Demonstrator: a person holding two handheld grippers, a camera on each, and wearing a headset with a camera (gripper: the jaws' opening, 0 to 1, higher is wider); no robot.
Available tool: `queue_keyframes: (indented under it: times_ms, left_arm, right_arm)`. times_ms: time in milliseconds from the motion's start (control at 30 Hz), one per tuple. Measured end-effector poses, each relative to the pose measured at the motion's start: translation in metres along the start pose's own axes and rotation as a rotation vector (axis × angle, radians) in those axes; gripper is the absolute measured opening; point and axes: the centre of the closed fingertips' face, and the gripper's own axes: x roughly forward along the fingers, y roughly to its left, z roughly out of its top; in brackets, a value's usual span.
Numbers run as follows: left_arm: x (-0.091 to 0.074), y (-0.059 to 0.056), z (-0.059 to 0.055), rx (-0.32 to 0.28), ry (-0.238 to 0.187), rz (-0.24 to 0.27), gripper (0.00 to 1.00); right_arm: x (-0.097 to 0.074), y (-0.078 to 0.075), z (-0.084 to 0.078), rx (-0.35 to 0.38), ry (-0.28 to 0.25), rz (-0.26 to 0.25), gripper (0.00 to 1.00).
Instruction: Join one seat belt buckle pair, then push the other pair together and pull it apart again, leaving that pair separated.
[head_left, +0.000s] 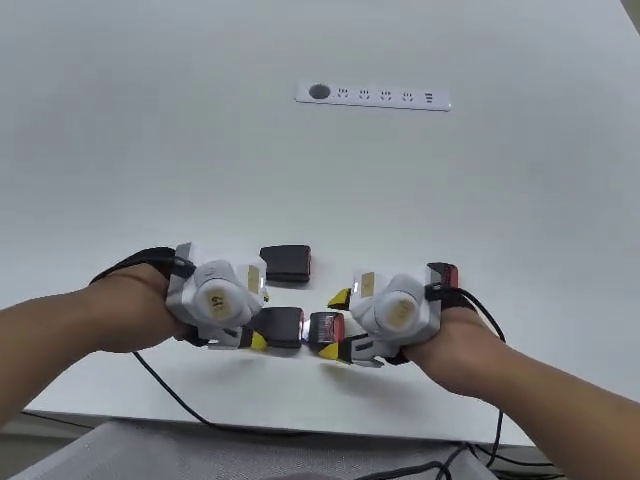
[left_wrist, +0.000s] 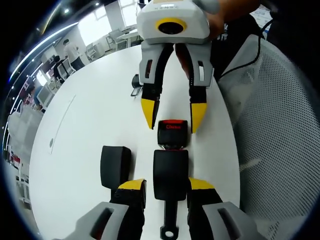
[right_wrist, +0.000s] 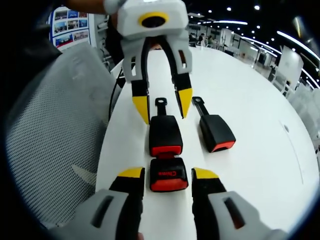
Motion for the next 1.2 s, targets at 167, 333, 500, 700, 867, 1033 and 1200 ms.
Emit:
queue_keyframes:
  times_ms: [167, 333, 500, 700, 867, 1033, 1200]
  left_arm:
    - [-0.009, 0.017, 0.009, -0.008, -0.033, 0.035, 0.34]
    - [-0.004, 0.035, 0.011, -0.003, -0.033, 0.062, 0.34]
    - [0.003, 0.05, 0.025, 0.025, -0.049, 0.061, 0.36]
    - [0.013, 0.075, 0.023, 0.015, -0.037, 0.065, 0.38]
    - [0.022, 0.086, 0.017, 0.003, -0.031, 0.053, 0.39]
    - [0.03, 0.087, 0.005, -0.001, -0.003, 0.032, 0.44]
    - [0.034, 0.084, -0.006, -0.008, 0.019, 0.015, 0.45]
  right_arm:
    - [-0.015, -0.004, 0.002, 0.024, -0.031, -0.021, 0.36]
    - [-0.027, -0.018, -0.016, 0.039, -0.027, -0.049, 0.36]
    - [-0.048, -0.048, -0.038, 0.051, -0.005, -0.097, 0.37]
    - [-0.073, -0.083, -0.072, 0.053, 0.044, -0.152, 0.39]
    - [-0.089, -0.1, -0.106, 0.06, 0.102, -0.159, 0.41]
    - [-0.092, -0.105, -0.125, 0.084, 0.131, -0.137, 0.41]
    - [-0.084, -0.1, -0.133, 0.082, 0.148, -0.084, 0.4]
